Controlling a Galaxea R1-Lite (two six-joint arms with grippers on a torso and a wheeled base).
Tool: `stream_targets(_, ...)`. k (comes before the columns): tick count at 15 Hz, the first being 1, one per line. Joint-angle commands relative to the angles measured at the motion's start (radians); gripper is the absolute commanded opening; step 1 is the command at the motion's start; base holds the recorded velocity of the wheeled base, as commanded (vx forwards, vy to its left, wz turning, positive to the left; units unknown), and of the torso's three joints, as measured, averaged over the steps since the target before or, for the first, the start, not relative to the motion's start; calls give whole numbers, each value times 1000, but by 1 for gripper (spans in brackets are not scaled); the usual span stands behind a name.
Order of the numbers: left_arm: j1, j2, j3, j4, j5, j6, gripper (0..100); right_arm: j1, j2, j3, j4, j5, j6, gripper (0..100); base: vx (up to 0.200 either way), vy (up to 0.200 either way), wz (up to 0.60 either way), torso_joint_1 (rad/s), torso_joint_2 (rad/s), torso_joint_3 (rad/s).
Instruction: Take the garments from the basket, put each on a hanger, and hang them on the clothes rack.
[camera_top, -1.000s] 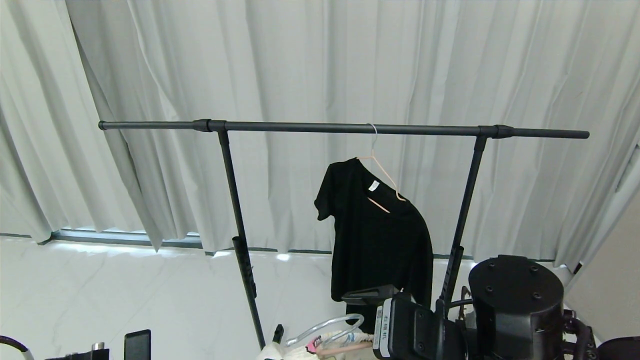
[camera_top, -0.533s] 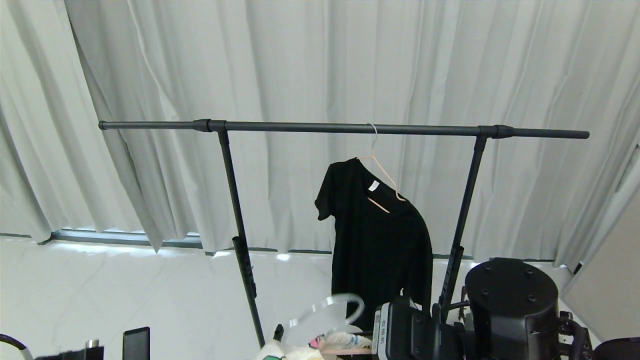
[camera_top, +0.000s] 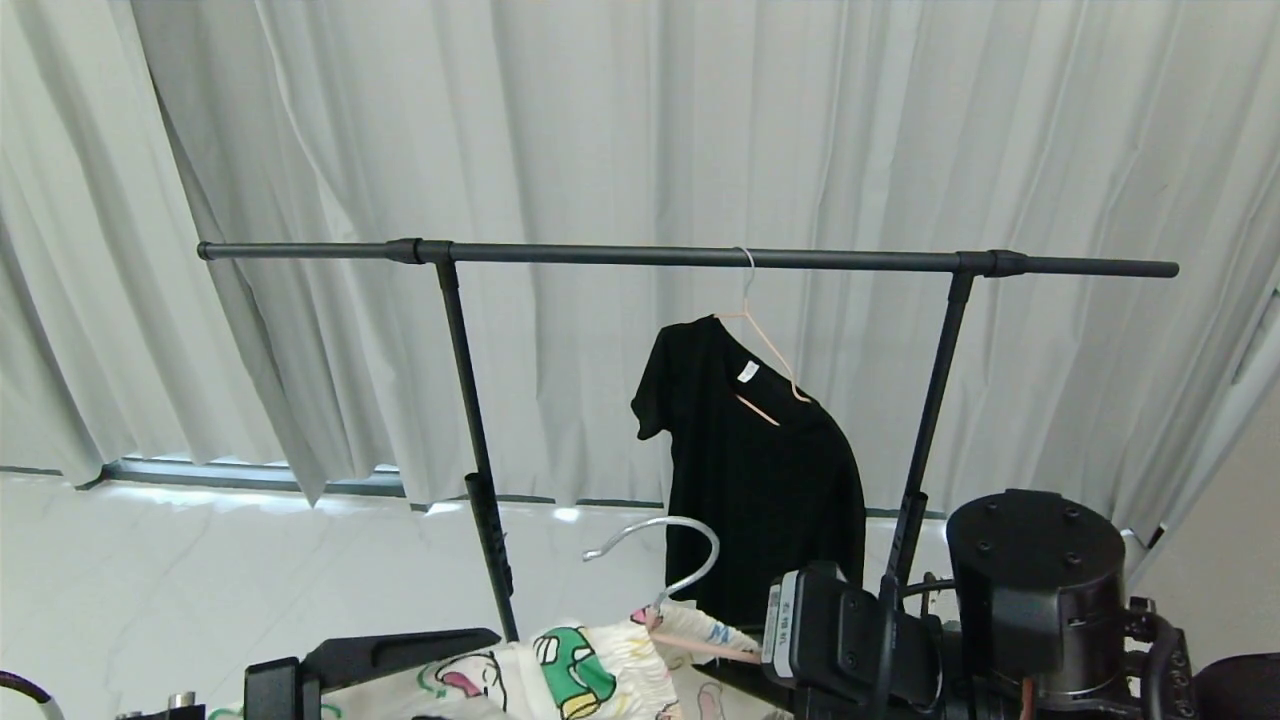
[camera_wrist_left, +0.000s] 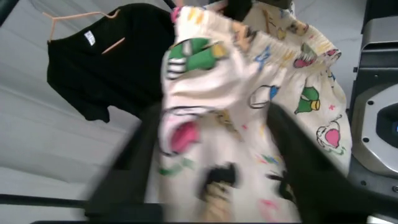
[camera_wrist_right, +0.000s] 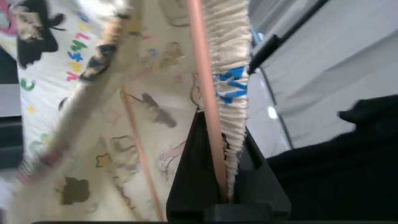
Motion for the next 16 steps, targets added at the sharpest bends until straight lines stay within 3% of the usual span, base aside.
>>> stream_targets(1, 28, 2, 0, 0, 1, -1, 100, -34, -21, 1, -1, 2, -18, 0, 0, 0, 0, 0, 0, 0)
stream_targets(6, 298, -44, 39, -14, 1, -15, 100, -110, -83, 30, 0, 3, -63, 0, 0, 0, 0, 0, 0, 0)
stream_targets(9, 511, -91, 174, -14, -2, -16, 100, -121, -123, 36, 6, 3, -63, 0, 0, 0, 0, 0, 0, 0)
stream_targets(11, 591, -113, 240, -14, -2, -16, 100, -121, -160, 13, 77, 6, -58, 0, 0, 0, 0, 0, 0, 0)
stream_targets(12, 652, -120, 273, -14, -4, -41, 100, -121, -203, -58, 218, 28, -52, 0, 0, 0, 0, 0, 0, 0)
stream_targets(14, 663, -120, 279, -14, -6, -88, 100, -135, -225, -165, 365, 77, -37, 0, 0, 0, 0, 0, 0, 0)
stream_targets(16, 644, -130, 282, -14, -55, -93, 100, -132, -218, -209, 384, 114, -37, 0, 0, 0, 0, 0, 0, 0)
